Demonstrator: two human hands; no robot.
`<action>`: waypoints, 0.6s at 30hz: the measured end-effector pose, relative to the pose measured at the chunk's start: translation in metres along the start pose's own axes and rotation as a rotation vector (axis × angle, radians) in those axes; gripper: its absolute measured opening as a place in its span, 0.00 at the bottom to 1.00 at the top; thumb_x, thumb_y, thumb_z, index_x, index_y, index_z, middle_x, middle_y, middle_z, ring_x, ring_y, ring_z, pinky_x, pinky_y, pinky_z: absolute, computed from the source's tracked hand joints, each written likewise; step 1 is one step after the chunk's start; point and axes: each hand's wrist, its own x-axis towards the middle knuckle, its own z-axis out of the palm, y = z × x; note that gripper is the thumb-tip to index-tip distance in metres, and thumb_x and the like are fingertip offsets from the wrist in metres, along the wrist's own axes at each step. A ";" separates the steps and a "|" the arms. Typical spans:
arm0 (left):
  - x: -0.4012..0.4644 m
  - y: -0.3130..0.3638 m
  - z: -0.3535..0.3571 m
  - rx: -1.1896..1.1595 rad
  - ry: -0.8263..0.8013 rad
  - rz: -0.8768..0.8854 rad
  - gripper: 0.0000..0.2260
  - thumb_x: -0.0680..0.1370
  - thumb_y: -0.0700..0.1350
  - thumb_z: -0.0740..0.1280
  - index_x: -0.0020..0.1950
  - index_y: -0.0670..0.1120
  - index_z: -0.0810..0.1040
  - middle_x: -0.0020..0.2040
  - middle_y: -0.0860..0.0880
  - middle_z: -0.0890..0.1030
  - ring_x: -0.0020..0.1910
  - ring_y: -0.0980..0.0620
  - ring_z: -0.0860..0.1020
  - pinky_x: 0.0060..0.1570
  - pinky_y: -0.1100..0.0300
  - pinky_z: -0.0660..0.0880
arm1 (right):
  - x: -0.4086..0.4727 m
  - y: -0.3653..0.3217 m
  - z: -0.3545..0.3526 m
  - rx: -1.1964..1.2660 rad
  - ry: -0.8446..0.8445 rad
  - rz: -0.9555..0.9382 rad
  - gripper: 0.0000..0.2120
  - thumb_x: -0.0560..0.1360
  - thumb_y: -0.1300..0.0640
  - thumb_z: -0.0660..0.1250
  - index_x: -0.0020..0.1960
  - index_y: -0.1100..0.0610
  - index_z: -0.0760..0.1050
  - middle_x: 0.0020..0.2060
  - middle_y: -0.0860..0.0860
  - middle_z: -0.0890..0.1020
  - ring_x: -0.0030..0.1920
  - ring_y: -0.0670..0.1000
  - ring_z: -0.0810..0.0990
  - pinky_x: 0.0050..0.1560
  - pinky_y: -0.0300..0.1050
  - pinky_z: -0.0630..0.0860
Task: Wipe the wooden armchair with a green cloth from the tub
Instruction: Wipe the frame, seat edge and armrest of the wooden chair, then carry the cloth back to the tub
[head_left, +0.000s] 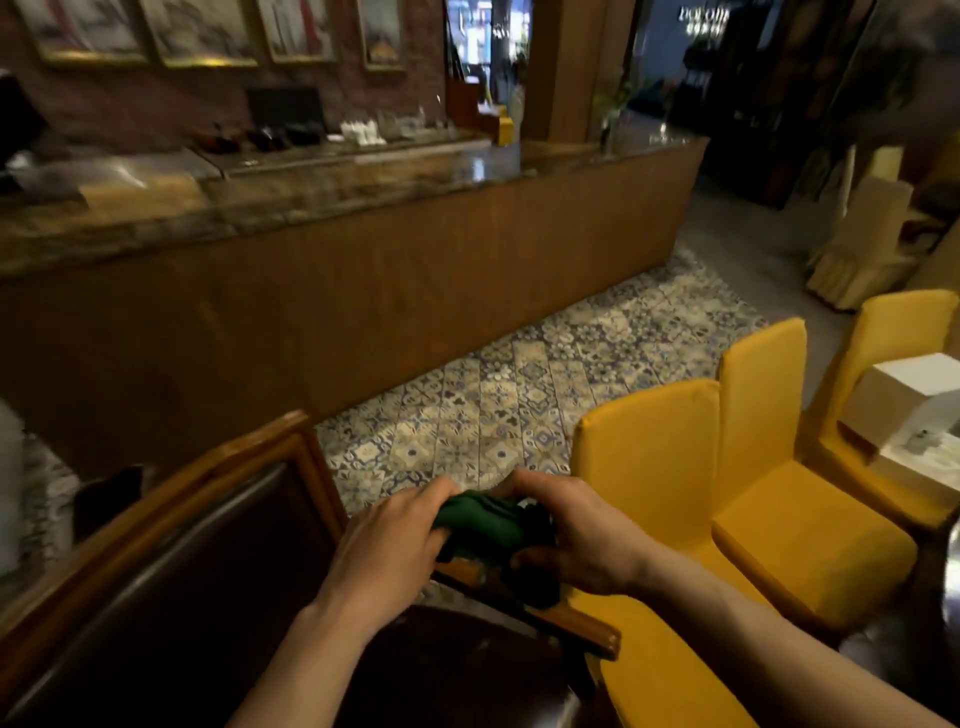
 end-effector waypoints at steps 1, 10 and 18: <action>-0.009 -0.004 -0.017 0.020 0.020 -0.004 0.13 0.77 0.46 0.67 0.54 0.62 0.68 0.47 0.61 0.79 0.45 0.57 0.78 0.41 0.53 0.76 | 0.003 -0.015 0.000 -0.018 0.017 -0.016 0.21 0.70 0.59 0.76 0.60 0.49 0.75 0.55 0.45 0.81 0.54 0.45 0.79 0.54 0.46 0.78; -0.098 -0.037 -0.118 0.228 0.150 -0.068 0.16 0.75 0.45 0.71 0.51 0.61 0.67 0.49 0.59 0.79 0.49 0.55 0.79 0.41 0.56 0.75 | 0.030 -0.138 0.029 -0.459 0.107 -0.289 0.19 0.76 0.53 0.70 0.65 0.45 0.70 0.53 0.49 0.79 0.46 0.53 0.81 0.45 0.50 0.80; -0.179 -0.051 -0.188 0.317 0.260 -0.247 0.12 0.75 0.45 0.70 0.50 0.58 0.69 0.49 0.57 0.80 0.50 0.52 0.80 0.42 0.52 0.75 | 0.056 -0.227 0.055 -0.438 0.023 -0.497 0.24 0.77 0.56 0.69 0.70 0.44 0.66 0.61 0.49 0.77 0.53 0.50 0.81 0.50 0.44 0.78</action>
